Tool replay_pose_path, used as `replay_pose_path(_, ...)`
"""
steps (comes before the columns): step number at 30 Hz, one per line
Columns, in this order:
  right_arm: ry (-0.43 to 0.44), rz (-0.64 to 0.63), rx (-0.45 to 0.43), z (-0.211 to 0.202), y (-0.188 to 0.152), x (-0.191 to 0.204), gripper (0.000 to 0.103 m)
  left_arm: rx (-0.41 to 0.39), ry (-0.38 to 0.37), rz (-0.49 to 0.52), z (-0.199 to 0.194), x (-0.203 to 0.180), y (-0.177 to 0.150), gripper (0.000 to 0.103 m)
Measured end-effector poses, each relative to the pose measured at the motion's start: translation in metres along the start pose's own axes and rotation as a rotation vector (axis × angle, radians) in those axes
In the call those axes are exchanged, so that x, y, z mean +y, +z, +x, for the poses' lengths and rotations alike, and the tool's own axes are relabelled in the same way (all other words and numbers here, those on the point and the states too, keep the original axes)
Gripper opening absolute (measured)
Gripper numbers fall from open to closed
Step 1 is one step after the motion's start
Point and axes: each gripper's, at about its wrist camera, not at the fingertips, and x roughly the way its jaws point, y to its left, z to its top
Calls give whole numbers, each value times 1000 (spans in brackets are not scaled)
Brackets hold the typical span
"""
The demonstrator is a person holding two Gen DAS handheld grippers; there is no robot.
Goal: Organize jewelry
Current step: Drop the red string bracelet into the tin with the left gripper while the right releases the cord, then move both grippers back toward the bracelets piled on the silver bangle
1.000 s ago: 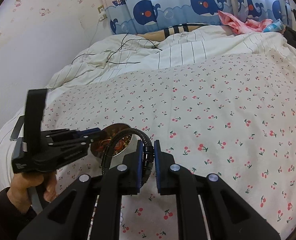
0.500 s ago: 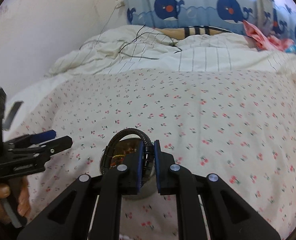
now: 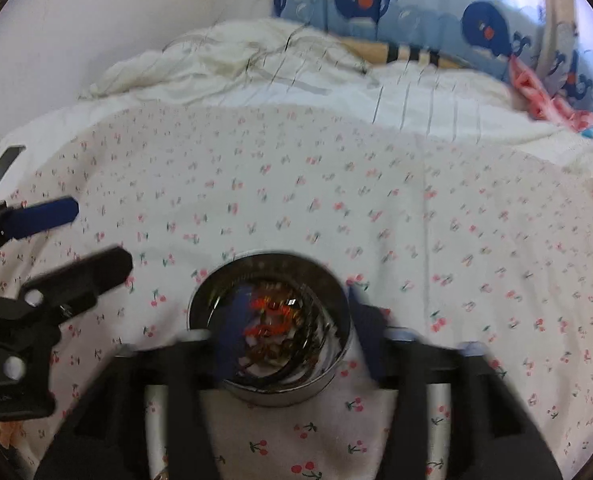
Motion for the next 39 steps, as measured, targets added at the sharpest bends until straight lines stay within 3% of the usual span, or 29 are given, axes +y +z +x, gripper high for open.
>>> replay_pose_path(9, 12, 39, -36, -32, -5, -13, 56, -36, 27, 40, -9, -7, 0, 80)
replay_pose_path(13, 21, 61, -28, -47, -18, -23, 62, -61, 34, 67, -14, -13, 0, 81)
replay_pose_path(20, 62, 93, -2, -69, -53, -32, 63, -88, 38, 110, -20, -24, -1, 81)
replay_pose_path(24, 93, 93, 45, -74, -69, -34, 63, -22, -53, 88, -13, -20, -2, 81)
replay_pose_path(29, 75, 19, 91, -73, -71, -30, 63, 98, -191, -72, 2, 10, -6, 82)
replay_pose_path(35, 112, -79, 168, -62, -82, -13, 64, 193, -160, -148, 17, 26, -35, 82)
replay_pose_path(39, 84, -146, 202, -56, -88, -4, 63, 218, -182, -154, 23, 24, -38, 83)
